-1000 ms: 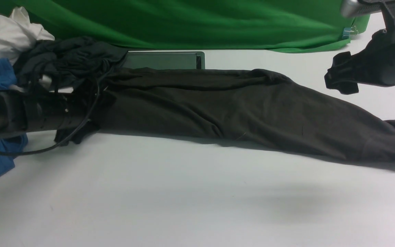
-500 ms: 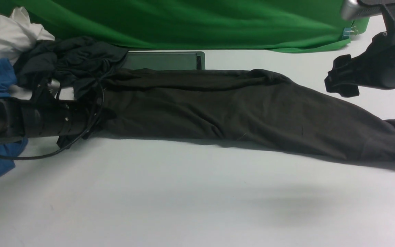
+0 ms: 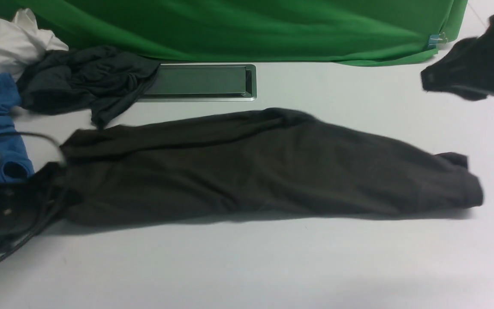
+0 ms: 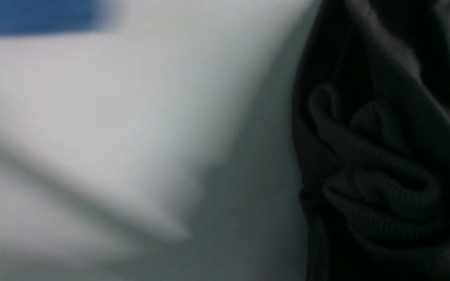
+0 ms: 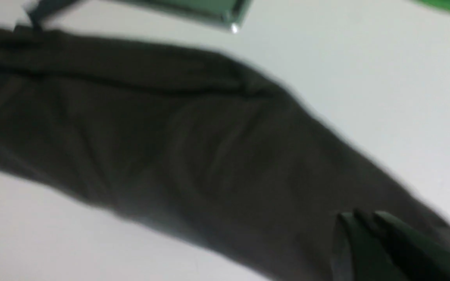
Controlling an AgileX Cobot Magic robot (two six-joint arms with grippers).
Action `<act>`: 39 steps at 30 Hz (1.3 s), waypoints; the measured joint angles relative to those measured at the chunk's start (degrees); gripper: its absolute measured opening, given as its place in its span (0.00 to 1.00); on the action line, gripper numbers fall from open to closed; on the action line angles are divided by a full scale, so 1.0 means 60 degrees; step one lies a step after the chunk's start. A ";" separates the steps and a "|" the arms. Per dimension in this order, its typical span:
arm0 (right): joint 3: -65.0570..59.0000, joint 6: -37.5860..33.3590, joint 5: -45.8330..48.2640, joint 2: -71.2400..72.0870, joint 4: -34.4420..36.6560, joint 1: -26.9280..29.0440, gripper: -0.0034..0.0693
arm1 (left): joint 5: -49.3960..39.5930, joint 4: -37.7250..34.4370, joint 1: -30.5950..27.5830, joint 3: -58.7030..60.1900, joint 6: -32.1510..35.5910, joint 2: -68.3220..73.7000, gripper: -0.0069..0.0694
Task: Fold a long-sleeved shirt on a white desktop.
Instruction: 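Grasp the waist and leg ends of the folded dark trousers and straighten them on the table, then fold the garment over onto itself on the table with the left gripper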
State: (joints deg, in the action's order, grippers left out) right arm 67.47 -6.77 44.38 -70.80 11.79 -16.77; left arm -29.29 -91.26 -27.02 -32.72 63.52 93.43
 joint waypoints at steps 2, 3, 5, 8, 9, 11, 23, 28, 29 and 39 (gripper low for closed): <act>0.0000 -0.0018 -0.0076 0.0226 0.0018 0.0000 0.08 | -0.0172 -0.0177 -0.0460 0.0103 0.0353 -0.0467 0.27; 0.0000 -0.0018 -0.0089 0.0266 0.0027 0.0000 0.08 | -0.0208 -0.0204 -0.0496 0.0103 0.0422 -0.0559 0.27; 0.0000 -0.0018 -0.0223 0.0398 0.0021 0.0000 0.08 | -0.0909 -0.0475 -0.0754 -0.0114 0.0676 -0.1107 0.27; 0.0000 -0.0018 -0.0252 0.0410 0.0021 0.0000 0.09 | -0.1625 -0.0533 -0.0667 -0.0608 0.0710 -0.1446 0.27; 0.0000 -0.0018 -0.0252 0.0401 0.0021 0.0000 0.09 | -0.2019 -0.0568 -0.0285 -0.1190 0.0612 -0.1639 0.27; 0.0000 -0.0018 -0.0252 0.0401 0.0021 0.0000 0.09 | -0.2107 -0.0568 0.0294 -0.1786 0.0413 -0.1711 0.27; 0.0000 -0.0018 -0.0167 0.0401 0.0029 0.0000 0.13 | 0.0454 0.0283 0.8981 -0.7130 -0.0385 0.0813 0.27; 0.0000 -0.0018 0.0113 0.0401 0.0029 0.0000 0.15 | 0.0962 0.1311 1.1688 -0.9581 -0.0650 0.3879 0.27; 0.0000 -0.0018 0.0157 0.0401 0.0029 0.0000 0.15 | 0.0969 0.1522 1.1980 -0.9914 -0.0868 0.4389 0.27; -0.0101 -0.0176 0.0518 0.0486 -0.0027 0.0017 0.20 | 0.0343 0.3335 1.2640 -1.1816 -0.3368 0.6638 0.61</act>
State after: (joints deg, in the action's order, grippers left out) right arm 66.87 -7.83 47.49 -67.88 11.63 -16.67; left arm -27.23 -71.25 48.82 -103.62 43.31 133.26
